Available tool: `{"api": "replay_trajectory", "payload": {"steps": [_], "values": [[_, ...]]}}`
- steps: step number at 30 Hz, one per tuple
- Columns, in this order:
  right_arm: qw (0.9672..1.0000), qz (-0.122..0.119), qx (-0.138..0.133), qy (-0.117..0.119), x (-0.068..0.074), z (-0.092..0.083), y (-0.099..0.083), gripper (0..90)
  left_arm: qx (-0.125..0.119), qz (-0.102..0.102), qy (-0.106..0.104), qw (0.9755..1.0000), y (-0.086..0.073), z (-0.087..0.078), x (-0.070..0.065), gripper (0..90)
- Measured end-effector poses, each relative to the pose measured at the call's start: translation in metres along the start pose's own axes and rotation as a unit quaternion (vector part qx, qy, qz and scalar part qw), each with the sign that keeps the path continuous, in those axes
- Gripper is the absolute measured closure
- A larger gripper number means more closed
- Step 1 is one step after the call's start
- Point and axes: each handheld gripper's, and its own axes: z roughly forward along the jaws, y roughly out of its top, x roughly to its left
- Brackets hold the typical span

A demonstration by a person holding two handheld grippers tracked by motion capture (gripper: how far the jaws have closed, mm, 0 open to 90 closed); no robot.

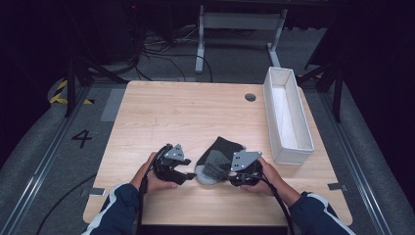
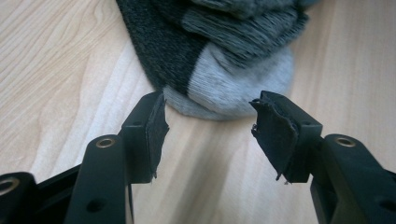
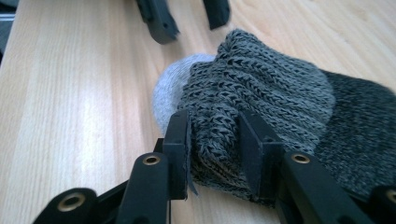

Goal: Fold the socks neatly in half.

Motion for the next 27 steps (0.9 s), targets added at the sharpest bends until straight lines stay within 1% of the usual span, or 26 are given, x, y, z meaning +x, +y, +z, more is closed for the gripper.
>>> {"api": "replay_trajectory", "payload": {"steps": [1,2,3,4,6,7,8,9,10,12,13,14,15,16,17,18,19,20,21,22,23,24,25,27], "values": [[1.0,-0.002,0.003,0.002,0.0,0.0,0.0,67.1,0.016,0.017,-0.003,0.9997,0.003,0.006,-0.002,42.9],[1.0,-0.005,0.008,0.002,0.001,0.001,0.0,67.3,0.026,0.028,-0.019,0.9991,0.007,0.015,-0.004,43.1],[0.9999,-0.006,0.011,0.002,0.001,0.001,0.0,67.6,0.026,0.028,-0.019,0.9991,0.007,0.015,-0.004,43.2],[0.9999,-0.006,0.012,0.001,0.001,0.001,0.0,67.9,0.033,0.036,-0.022,0.9986,0.009,0.023,-0.008,42.7],[0.9999,-0.005,0.013,0.001,0.001,0.001,0.0,68.1,0.032,0.035,-0.02,0.9987,0.011,0.024,-0.01,42.6],[0.9999,-0.006,0.015,0.0,0.001,0.002,-0.002,68.4,0.025,0.034,-0.024,0.9988,0.011,0.025,-0.011,44.7],[0.9999,-0.007,0.014,0.0,0.0,0.002,-0.002,68.4,0.024,0.025,-0.03,0.999,0.012,0.026,-0.012,45.2],[0.9999,-0.005,0.014,0.001,0.0,0.001,-0.003,67.9,0.023,0.029,-0.033,0.9988,0.012,0.026,-0.013,45.7],[0.9999,-0.004,0.015,0.002,-0.001,0.001,-0.003,66.4,0.025,0.025,-0.036,0.9987,0.012,0.027,-0.016,45.9],[0.9998,-0.001,0.017,0.007,-0.002,-0.003,-0.003,62.4,0.029,0.034,-0.043,0.9981,0.014,0.028,-0.02,47.8],[0.9998,-0.001,0.017,0.007,-0.002,-0.003,-0.003,62.4,0.029,0.034,-0.043,0.9981,0.014,0.028,-0.02,48.5],[0.9998,0.0,0.02,0.009,-0.002,-0.009,-0.004,57.8,0.026,0.038,-0.053,0.9975,0.016,0.031,-0.027,48.8],[0.9998,-0.001,0.02,0.009,-0.002,-0.011,-0.004,55.7,0.028,0.044,-0.059,0.9969,0.017,0.032,-0.031,48.7],[0.9998,0.003,0.018,0.007,-0.003,-0.015,-0.004,52.7,0.028,0.045,-0.06,0.9968,0.017,0.033,-0.033,48.7],[0.9998,0.003,0.018,0.007,-0.003,-0.015,-0.004,52.7,0.028,0.045,-0.06,0.9968,0.017,0.033,-0.033,48.6],[0.9998,0.007,0.014,0.008,-0.004,-0.017,-0.004,50.4,0.025,0.049,-0.066,0.9963,0.019,0.035,-0.035,48.6],[0.9998,0.016,0.007,0.007,-0.006,-0.02,-0.004,47.7,0.025,0.049,-0.07,0.996,0.02,0.037,-0.037,48.1],[0.9995,0.031,-0.01,0.005,-0.008,-0.026,-0.002,44.0,0.027,0.05,-0.071,0.9958,0.021,0.038,-0.039,48.1],[0.9992,0.035,-0.017,0.005,-0.009,-0.029,-0.001,43.9,0.025,0.056,-0.074,0.9954,0.022,0.039,-0.039,48.2],[0.9989,0.039,-0.027,0.004,-0.01,-0.032,0.0,44.7,0.025,0.056,-0.074,0.9954,0.022,0.039,-0.039,48.2],[0.9989,0.039,-0.027,0.004,-0.01,-0.032,0.0,44.7,0.024,0.053,-0.074,0.9956,0.022,0.04,-0.04,48.2],[0.9986,0.041,-0.032,0.003,-0.011,-0.033,0.001,48.1,0.022,0.054,-0.076,0.9954,0.022,0.04,-0.039,48.2],[0.9984,0.044,-0.036,0.001,-0.011,-0.034,0.001,54.6,0.021,0.053,-0.078,0.9953,0.021,0.04,-0.039,48.1],[0.999,0.037,-0.022,0.011,-0.01,-0.031,0.0,62.9,0.017,0.048,-0.079,0.9956,0.02,0.04,-0.038,48.0]]}}
